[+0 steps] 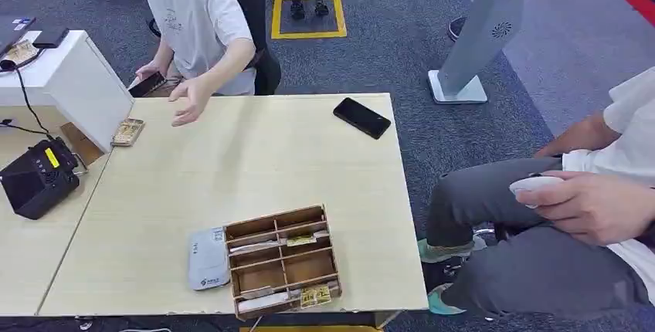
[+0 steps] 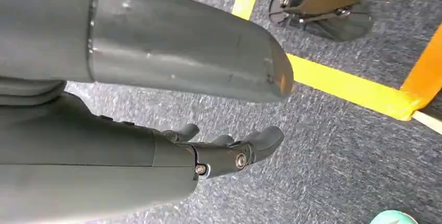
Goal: Pass the card to the sensor for recognition and then transmit it.
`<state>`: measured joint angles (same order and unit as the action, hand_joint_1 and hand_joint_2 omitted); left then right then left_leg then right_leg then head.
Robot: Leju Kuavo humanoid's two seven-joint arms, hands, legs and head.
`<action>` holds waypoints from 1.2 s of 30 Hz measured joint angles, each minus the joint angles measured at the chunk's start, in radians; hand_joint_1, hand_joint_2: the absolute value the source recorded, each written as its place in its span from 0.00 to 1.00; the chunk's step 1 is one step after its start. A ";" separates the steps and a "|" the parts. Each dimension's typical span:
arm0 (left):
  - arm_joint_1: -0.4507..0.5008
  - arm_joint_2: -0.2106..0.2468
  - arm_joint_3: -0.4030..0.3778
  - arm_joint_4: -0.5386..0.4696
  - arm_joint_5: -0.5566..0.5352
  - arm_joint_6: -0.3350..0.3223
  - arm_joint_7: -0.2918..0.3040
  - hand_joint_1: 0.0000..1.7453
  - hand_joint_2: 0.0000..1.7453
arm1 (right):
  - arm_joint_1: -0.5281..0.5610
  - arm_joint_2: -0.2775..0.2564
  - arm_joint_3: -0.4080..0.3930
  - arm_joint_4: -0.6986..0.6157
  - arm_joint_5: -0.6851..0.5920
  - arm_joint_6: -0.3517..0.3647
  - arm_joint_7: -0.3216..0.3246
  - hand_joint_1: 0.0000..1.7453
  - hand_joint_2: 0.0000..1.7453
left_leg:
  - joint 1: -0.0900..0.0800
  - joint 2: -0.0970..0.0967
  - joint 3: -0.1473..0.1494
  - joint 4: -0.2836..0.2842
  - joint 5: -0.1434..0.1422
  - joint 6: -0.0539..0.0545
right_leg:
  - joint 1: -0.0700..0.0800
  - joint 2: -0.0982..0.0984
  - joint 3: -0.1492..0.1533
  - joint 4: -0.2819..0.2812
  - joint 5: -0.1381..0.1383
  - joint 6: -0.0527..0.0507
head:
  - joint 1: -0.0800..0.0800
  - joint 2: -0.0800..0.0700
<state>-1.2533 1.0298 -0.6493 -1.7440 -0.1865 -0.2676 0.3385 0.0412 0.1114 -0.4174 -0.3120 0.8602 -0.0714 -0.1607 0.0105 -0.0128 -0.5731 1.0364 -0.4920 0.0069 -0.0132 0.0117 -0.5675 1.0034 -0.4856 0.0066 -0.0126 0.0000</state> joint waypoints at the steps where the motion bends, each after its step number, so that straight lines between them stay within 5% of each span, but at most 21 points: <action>1: 0.038 -0.047 0.000 0.033 -0.106 0.029 0.026 1.00 1.00 | -0.002 0.001 0.003 -0.005 0.010 0.005 0.009 0.00 0.00 | 0.000 -0.001 0.000 0.000 0.001 0.001 | 0.000 -0.002 0.002 0.000 0.000 0.000 | 0.000 0.000; 3: 0.111 -0.179 0.000 0.135 -0.283 0.083 0.056 1.00 1.00 | -0.011 0.003 0.021 -0.016 0.025 0.010 0.022 0.00 0.00 | 0.000 -0.005 0.000 0.000 0.004 0.000 | 0.000 -0.005 0.005 0.000 0.002 0.001 | 0.000 0.000; 6: 0.202 -0.310 -0.008 0.248 -0.367 0.123 0.055 1.00 1.00 | -0.028 0.005 0.044 -0.024 0.030 0.015 0.031 0.00 0.00 | 0.000 -0.001 -0.002 0.000 0.006 0.000 | 0.000 -0.001 0.003 0.000 0.007 0.001 | 0.001 0.000; 12: 0.292 -0.461 -0.008 0.347 -0.475 0.112 0.080 1.00 1.00 | -0.025 0.006 0.078 -0.025 0.018 0.018 0.032 0.00 0.00 | -0.001 0.005 -0.004 0.001 0.005 0.001 | -0.001 0.006 -0.001 -0.001 0.009 0.001 | 0.002 0.000; 17: 0.362 -0.571 0.014 0.431 -0.559 0.222 0.093 0.96 1.00 | -0.027 0.005 0.108 -0.023 -0.001 0.010 0.026 0.00 0.00 | -0.001 0.005 -0.004 0.000 0.005 0.001 | -0.001 0.006 -0.002 -0.001 0.009 0.001 | 0.002 0.000; 19: 0.384 -0.591 0.031 0.444 -0.571 0.233 0.095 1.00 1.00 | -0.025 0.006 0.119 -0.021 -0.006 0.002 0.020 0.00 0.00 | -0.001 0.006 -0.004 0.000 0.005 0.001 | -0.001 0.007 -0.002 -0.001 0.009 0.001 | 0.001 0.000; 22: 0.413 -0.605 0.056 0.453 -0.578 0.230 0.089 0.87 1.00 | -0.022 0.006 0.132 -0.020 -0.022 -0.003 0.015 0.00 0.00 | 0.000 0.006 -0.004 0.000 0.005 0.001 | -0.001 0.007 -0.002 -0.001 0.009 0.001 | 0.001 0.000; 26: 0.413 -0.605 0.057 0.453 -0.578 0.230 0.089 0.87 1.00 | -0.022 0.006 0.132 -0.020 -0.022 -0.003 0.015 0.00 0.00 | 0.000 0.006 -0.004 0.000 0.005 0.001 | -0.001 0.007 -0.002 -0.001 0.009 0.001 | 0.001 0.000; 28: 0.431 -0.610 0.077 0.460 -0.578 0.227 0.079 1.00 1.00 | -0.020 0.006 0.145 -0.018 -0.029 -0.006 0.014 0.00 0.00 | 0.000 0.006 -0.004 0.000 0.005 0.001 | 0.000 0.007 -0.002 -0.001 0.009 0.001 | 0.002 0.000; 29: 0.439 -0.613 0.087 0.464 -0.578 0.222 0.074 0.90 1.00 | -0.018 0.006 0.150 -0.018 -0.033 -0.008 0.014 0.00 0.00 | 0.000 0.006 -0.004 0.000 0.005 0.001 | 0.000 0.007 -0.002 -0.001 0.009 0.000 | 0.001 0.000; 36: 0.450 -0.620 0.110 0.484 -0.568 0.201 0.058 1.00 1.00 | -0.012 0.005 0.191 -0.019 -0.059 -0.011 0.019 0.00 0.00 | 0.000 0.006 -0.005 0.000 0.005 0.001 | 0.000 0.007 -0.002 0.000 0.009 0.001 | 0.001 0.000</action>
<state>-0.8038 0.4097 -0.5390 -1.2604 -0.7549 -0.0664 0.3964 0.0296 0.1167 -0.2262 -0.3311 0.8011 -0.0820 -0.1419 0.0103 -0.0067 -0.5782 1.0366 -0.4868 0.0077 -0.0134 0.0183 -0.5698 1.0029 -0.4767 0.0071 -0.0114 0.0000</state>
